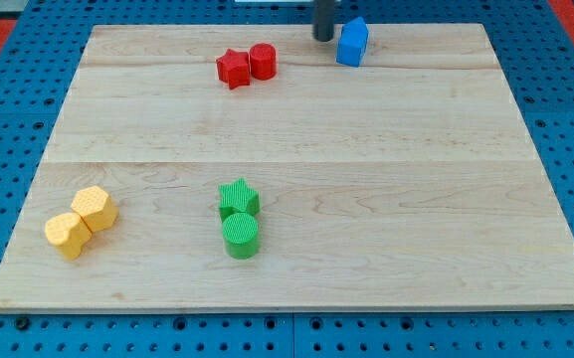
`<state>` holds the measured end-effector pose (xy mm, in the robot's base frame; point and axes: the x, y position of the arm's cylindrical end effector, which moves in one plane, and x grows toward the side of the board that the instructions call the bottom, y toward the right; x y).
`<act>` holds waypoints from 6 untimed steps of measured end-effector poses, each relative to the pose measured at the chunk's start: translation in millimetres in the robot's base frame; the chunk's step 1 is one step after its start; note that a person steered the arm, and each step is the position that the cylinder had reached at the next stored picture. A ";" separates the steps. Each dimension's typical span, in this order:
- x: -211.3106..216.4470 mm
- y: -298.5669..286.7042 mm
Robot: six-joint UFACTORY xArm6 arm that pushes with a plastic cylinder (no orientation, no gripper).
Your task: Slightly move the blue cube to the right of the board
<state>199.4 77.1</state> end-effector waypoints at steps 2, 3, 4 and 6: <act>-3.4 -4.8; -3.0 -51.5; 14.2 -68.5; 28.4 11.1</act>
<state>227.8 88.3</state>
